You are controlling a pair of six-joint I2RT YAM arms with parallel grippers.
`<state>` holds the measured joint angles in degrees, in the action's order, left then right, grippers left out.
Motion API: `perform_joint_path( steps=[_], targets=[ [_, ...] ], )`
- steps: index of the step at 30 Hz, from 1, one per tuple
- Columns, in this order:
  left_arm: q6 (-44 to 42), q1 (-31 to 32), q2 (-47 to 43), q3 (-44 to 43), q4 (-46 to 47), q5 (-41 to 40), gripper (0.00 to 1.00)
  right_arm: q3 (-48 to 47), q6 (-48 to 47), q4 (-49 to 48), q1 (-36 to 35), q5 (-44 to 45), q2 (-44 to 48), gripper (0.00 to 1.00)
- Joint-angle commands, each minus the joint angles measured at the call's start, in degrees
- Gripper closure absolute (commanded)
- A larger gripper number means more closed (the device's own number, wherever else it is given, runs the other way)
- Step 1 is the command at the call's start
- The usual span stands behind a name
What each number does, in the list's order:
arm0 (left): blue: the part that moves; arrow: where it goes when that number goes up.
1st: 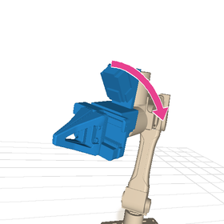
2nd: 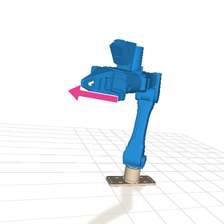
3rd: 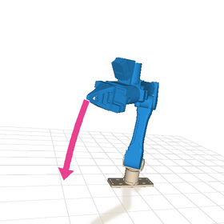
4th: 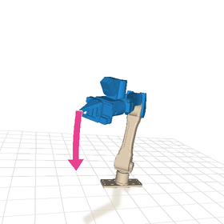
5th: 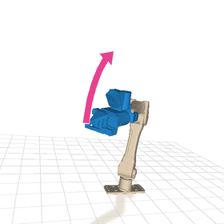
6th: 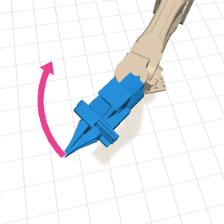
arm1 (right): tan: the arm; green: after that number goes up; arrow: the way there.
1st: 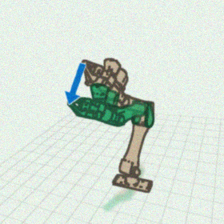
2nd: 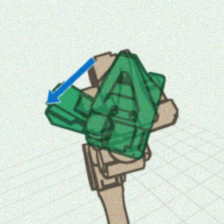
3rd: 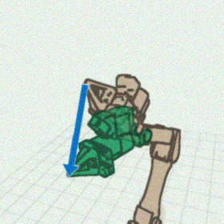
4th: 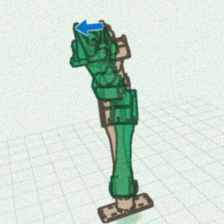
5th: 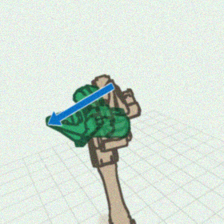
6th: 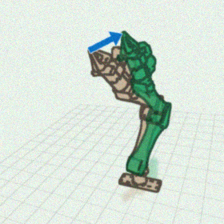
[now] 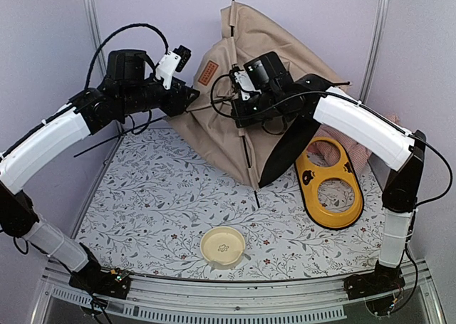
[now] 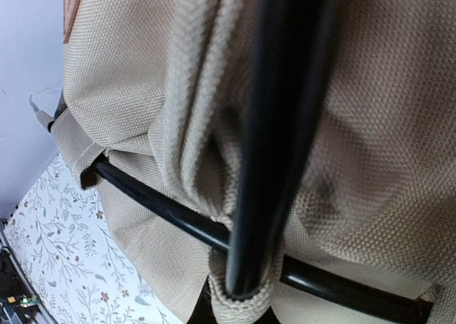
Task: Set up the pet tent
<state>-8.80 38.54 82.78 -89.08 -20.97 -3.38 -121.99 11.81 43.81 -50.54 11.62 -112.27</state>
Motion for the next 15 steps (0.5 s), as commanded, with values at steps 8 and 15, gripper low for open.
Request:
perform_joint_path(
  steps=[8, 15],
  targets=[
    [-8.71, -0.49, -2.50, 5.64, -8.78, 1.00, 0.39, 1.32, -9.08, 5.05, 2.36, 2.02, 8.66, 1.00],
    [-6.82, -0.07, -2.99, 9.82, -9.44, 5.40, 0.48, 1.58, -10.81, 6.40, 2.73, 3.53, 9.57, 1.00]
  ],
)
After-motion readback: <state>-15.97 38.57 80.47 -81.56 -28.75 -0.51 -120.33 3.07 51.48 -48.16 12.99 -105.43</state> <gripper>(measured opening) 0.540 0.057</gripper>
